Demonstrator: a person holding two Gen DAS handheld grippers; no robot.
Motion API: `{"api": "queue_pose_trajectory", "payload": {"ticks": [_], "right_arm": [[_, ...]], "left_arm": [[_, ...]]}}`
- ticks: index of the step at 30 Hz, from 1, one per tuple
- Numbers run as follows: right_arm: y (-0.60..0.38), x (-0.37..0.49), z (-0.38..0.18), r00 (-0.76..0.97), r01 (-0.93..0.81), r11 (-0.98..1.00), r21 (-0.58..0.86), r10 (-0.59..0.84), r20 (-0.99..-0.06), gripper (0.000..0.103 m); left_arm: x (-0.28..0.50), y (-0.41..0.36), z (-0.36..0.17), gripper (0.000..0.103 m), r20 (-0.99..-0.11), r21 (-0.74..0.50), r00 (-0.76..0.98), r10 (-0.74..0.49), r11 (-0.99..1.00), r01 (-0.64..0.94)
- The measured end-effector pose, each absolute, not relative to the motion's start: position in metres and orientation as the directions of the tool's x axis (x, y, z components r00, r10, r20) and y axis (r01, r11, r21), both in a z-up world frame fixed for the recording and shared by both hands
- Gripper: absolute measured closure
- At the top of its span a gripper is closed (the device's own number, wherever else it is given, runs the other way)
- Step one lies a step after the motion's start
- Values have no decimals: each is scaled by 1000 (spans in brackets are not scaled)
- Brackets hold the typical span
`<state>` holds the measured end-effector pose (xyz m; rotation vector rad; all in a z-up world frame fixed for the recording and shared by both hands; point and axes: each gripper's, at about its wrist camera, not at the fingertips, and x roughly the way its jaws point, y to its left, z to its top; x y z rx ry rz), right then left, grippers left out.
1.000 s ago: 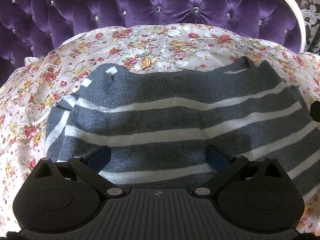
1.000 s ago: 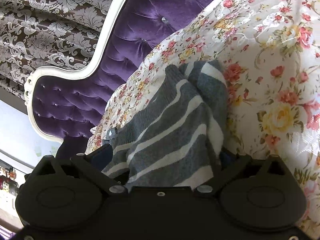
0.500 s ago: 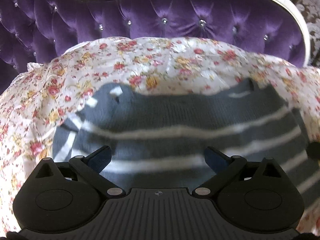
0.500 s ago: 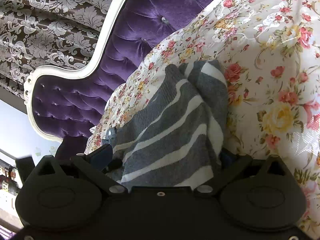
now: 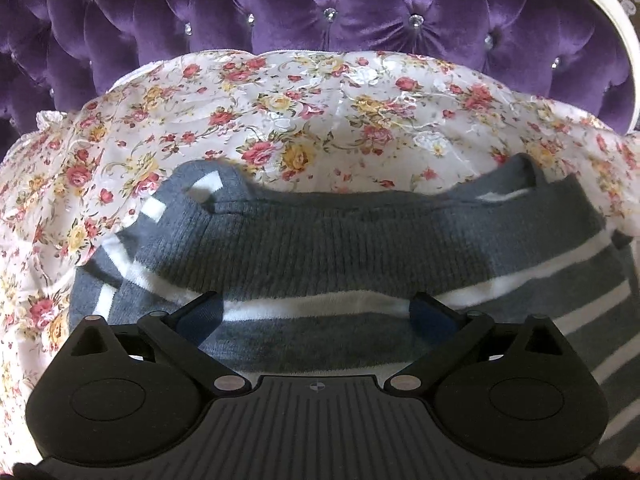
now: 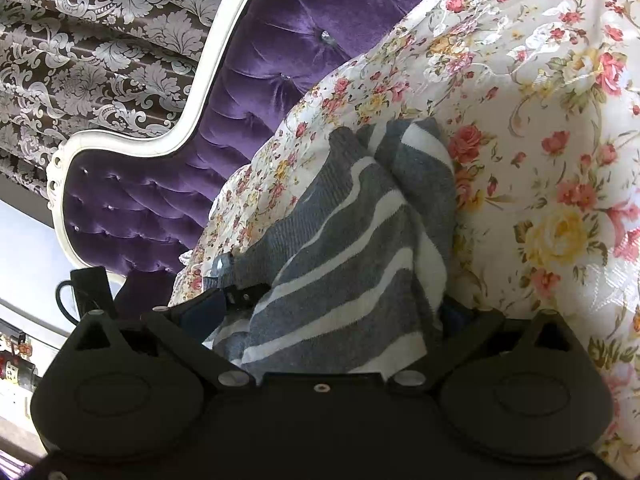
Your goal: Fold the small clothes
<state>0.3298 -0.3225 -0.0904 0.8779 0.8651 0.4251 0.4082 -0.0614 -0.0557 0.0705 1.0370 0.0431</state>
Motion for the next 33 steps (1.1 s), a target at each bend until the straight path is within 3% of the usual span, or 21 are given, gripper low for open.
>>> {"api": "queue_pose_trajectory", "payload": {"ticks": [11,22,31,32,33], "right_arm": [[-322,329,-90,592,-8,598,802,649,-478,0],[-317,328,-88,593,-66,629,775,649,-477,0],[-311,331,-86,598,-91,666,741,631,-494,0],[-311,330,-85,601,-89,671,736,625,-498,1],[-310,330,-84,607,-85,687,721,610,-509,11]], "left_arm": [[315,-44,-2,3,-773,-72,627,-98,995,67],[259,3,-4,3,-708,-33,706,-17,999,-10],[261,31,-10,3,-697,-84,714,-58,996,-1],[260,35,-12,3,-699,-94,712,-60,996,-9],[261,38,-13,3,-704,-101,708,-60,995,-17]]}}
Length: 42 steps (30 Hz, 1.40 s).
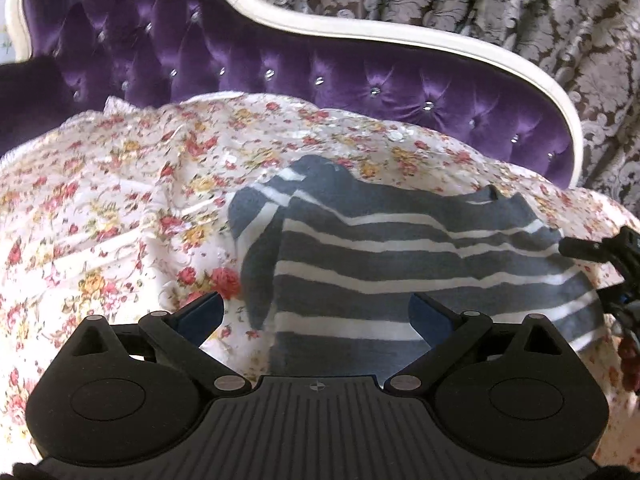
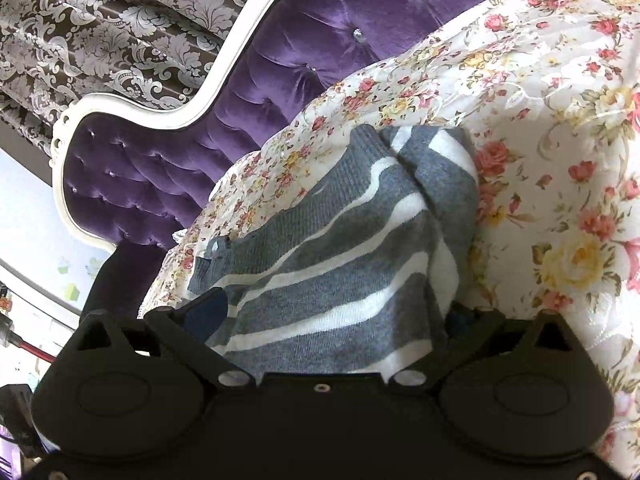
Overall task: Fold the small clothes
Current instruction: 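Grasp the folded cardigan edge with the right tool and lift it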
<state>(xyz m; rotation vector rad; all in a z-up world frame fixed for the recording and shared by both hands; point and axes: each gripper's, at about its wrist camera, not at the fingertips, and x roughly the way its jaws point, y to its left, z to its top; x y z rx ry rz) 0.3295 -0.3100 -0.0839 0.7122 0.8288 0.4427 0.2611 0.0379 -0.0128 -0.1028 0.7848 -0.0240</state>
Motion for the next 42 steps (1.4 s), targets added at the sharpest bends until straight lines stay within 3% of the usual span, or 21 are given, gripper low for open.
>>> {"api": "queue_pose_trajectory", "payload": {"ticks": [1,3,4,8,16,25,30,37,40,42], "right_arm": [[-308,329,-82,614,-79,716,693,583,-532,21],[-303,328,-82,629,-60,781,621,513,-584,59],[-301,327,-83,636,-55,802,594,487,-599,68],[-300,322,-81,659,-43,814,579,459,-597,78],[-265,318,-26,697,-78,904,420,351,-625,80],[-162,327,41,682,-293,903,315,428,-593,80],[-88,331,35,627,-408,869,280,490,-606,80],[-22,329,-19,543,-467,846,258,504,-672,79],[-16,325,-30,549,-481,834,272,528,-648,71],[-17,322,-32,541,-517,809,280,562,-625,56]], "left_arm": [[261,41,-13,3,-710,-104,702,-58,994,-22],[262,46,-13,3,-726,-96,686,-49,995,-31],[261,50,-11,3,-729,-91,683,-50,996,-24],[260,66,-7,3,-719,-89,694,-45,996,-27],[267,102,-4,3,-733,-149,678,-43,984,-99],[264,123,7,3,-715,-197,697,-52,972,-129],[261,141,12,3,-709,-218,704,-37,961,-168],[261,159,15,3,-707,-241,706,-25,948,-208],[262,161,15,3,-706,-248,708,-27,945,-212],[262,161,15,3,-704,-252,710,-28,944,-212]]}}
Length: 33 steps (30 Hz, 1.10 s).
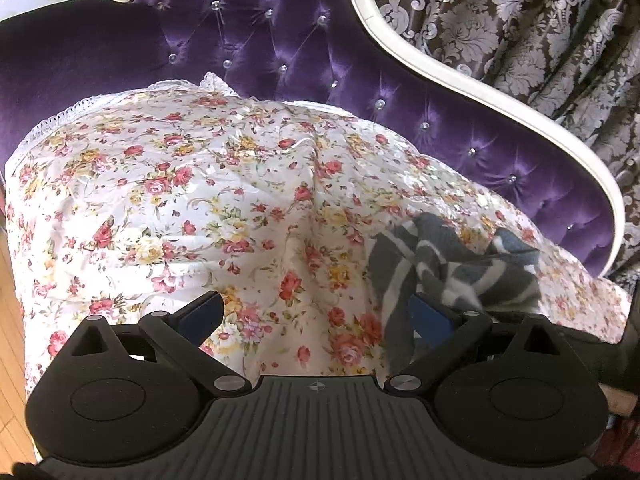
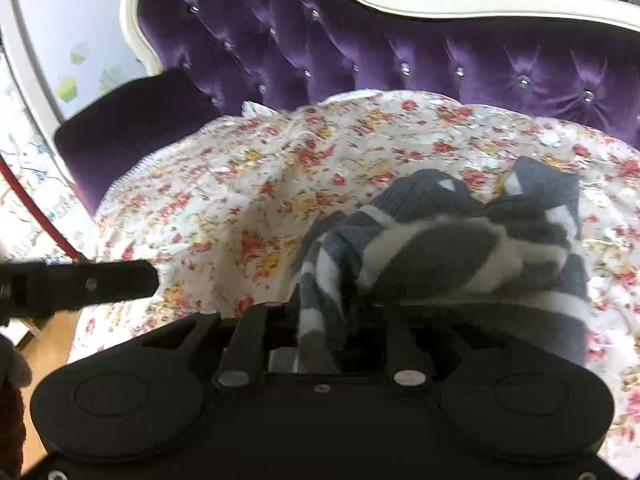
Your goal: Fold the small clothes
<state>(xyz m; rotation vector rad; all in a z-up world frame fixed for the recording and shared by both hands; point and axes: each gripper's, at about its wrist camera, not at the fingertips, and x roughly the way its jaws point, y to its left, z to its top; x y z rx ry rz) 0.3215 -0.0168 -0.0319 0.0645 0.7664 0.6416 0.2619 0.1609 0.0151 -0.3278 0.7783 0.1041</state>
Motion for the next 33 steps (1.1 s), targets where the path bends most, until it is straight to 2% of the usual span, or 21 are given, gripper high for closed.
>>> {"api": "queue_pose_trajectory", "payload": {"ticks": [2,3,11,17,19,21,23,28,33], "right_arm": [[-17,318,-27,526,-558,777,292,603,-600,44],[-18,316,-24,527,-570,768,293,615,-586,42],[-45,299,1,562,-619,716,324,691,-455,37],[-85,286,4,627,-557,758,340,652,-426,36],[-96,281,0,657,-532,788,309,615,-436,37],[-100,274,-5,685,-513,822,245,565,-460,50],[-96,269,-11,695,-521,832,192,544,-471,57],[-62,259,-33,639,-601,785,152,586,-499,58],[-38,254,-53,573,-646,740,189,633,-522,58]], "left_arm": [[262,161,15,3,-703,-252,711,-27,944,-213],[262,160,14,3,-702,-252,712,-27,944,-213],[261,164,15,3,-687,-277,726,-35,936,-217],[256,161,21,3,-660,-262,751,-14,941,-213],[255,154,23,3,-648,-248,761,-16,950,-191],[254,144,25,3,-638,-225,770,-19,961,-162],[253,133,26,3,-625,-198,780,-23,971,-131],[248,111,25,3,-594,-151,803,-47,987,-53],[250,89,17,3,-592,-121,797,-123,991,63]]}}
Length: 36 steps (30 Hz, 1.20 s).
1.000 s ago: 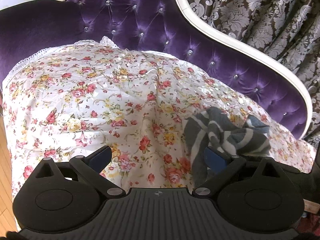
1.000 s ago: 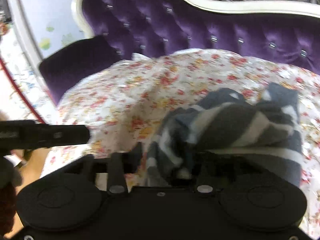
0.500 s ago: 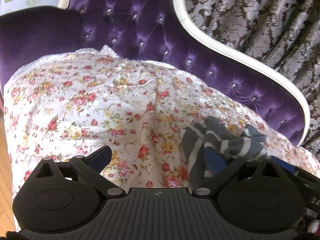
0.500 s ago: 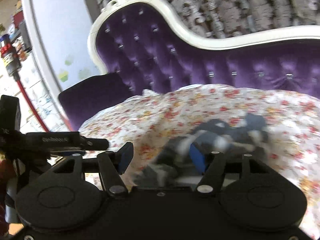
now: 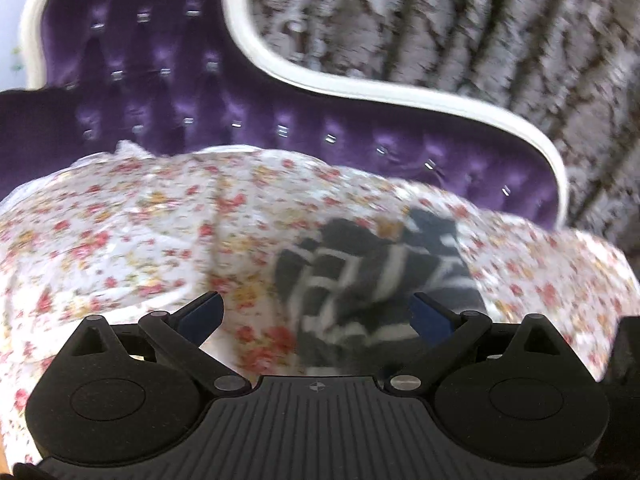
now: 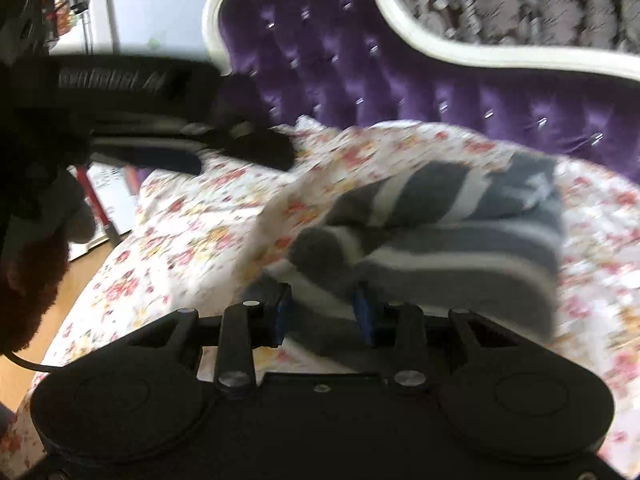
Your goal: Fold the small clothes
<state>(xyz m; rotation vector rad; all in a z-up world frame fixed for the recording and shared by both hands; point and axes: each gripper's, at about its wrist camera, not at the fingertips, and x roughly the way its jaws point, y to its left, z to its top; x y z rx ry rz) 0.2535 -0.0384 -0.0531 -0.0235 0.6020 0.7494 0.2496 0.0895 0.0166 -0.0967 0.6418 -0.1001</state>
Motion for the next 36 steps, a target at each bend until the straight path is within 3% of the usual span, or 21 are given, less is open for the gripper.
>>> {"api": "queue_pose_trajectory", "payload": {"ticks": [6,12,18,28,36], "right_arm": [[-56,241,-52,561,-653,730,200,644,-520,59],[-95,229,-33,583,-640,749,171,618,-527,59],[-124,261,-12,670,-566,811,149,557,-490,58],[-84,354,-24,632,-592,805,41,495,-596,58],[-69,405,-3,627,-561,800,210,577,-523,58]], "left_arm": [[269,72,-14,3,-668,-37,739,-86,996,82],[284,92,-36,3,-745,-135,659,-102,991,0],[280,94,-39,3,-755,-153,646,-109,988,-12],[281,96,-45,2,-765,-187,630,-134,982,-18],[276,97,-44,2,-780,-183,609,-144,983,-1]]}}
